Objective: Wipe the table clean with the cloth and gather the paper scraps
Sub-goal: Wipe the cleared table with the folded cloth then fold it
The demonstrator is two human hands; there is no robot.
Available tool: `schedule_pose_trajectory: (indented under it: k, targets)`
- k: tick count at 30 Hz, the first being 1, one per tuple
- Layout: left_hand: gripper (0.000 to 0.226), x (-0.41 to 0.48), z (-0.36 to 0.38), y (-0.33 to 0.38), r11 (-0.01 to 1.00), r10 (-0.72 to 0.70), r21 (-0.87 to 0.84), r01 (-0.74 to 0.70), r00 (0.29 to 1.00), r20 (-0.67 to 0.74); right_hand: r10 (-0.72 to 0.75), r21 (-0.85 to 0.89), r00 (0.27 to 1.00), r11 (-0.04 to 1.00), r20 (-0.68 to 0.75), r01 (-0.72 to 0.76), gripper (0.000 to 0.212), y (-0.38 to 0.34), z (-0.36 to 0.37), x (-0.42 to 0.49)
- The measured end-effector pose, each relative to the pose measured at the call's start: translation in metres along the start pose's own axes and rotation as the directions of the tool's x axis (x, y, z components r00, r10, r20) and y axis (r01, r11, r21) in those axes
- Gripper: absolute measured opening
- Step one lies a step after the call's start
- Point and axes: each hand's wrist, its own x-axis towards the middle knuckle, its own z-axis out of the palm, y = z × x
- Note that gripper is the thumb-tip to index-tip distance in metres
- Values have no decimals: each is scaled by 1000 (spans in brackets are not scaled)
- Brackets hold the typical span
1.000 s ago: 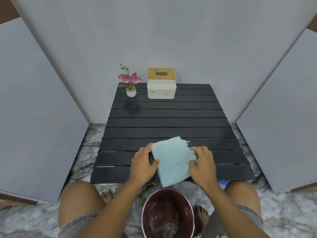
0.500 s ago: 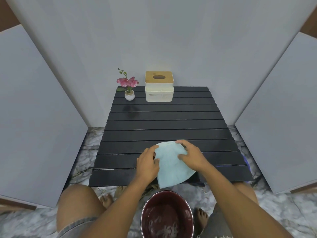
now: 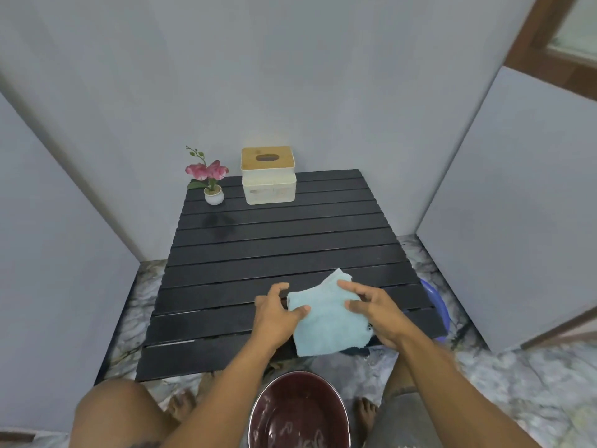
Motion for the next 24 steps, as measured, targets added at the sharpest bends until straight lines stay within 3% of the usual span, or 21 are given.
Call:
schedule_pose_trajectory:
  k: [5,8,13,16,19,21,24]
  targets:
    - [40,-3,23,11,987,-76,-126,102,978,195,-74,63,996,995,-42,76,42,-12,-21,-6]
    - [25,-10,35,24,928,-25,-343,143,945,325,-99,84,994,991,-37,102,42,-18,-35,-12]
    - [32,-14,52,38,831,104,-550,82,949,299,-135,136,991,981,-27,137,44,-22,-67,-13]
    - [44,-8,67,36,886,157,-464,-29,958,240,-169,-96,984,982,-47,164,49,-15,-89,-9]
    - [56,-5,83,31,972,186,-191,-139,947,260,-165,-508,986,852,-29,128,64,4,-106,-1]
    - [63,-2,92,27,979,198,-18,-201,941,275,-173,-617,985,778,-29,118,69,14,-109,4]
    - [67,2,98,28,961,216,110,-254,936,276,-205,-672,978,730,-37,127,70,13,-108,8]
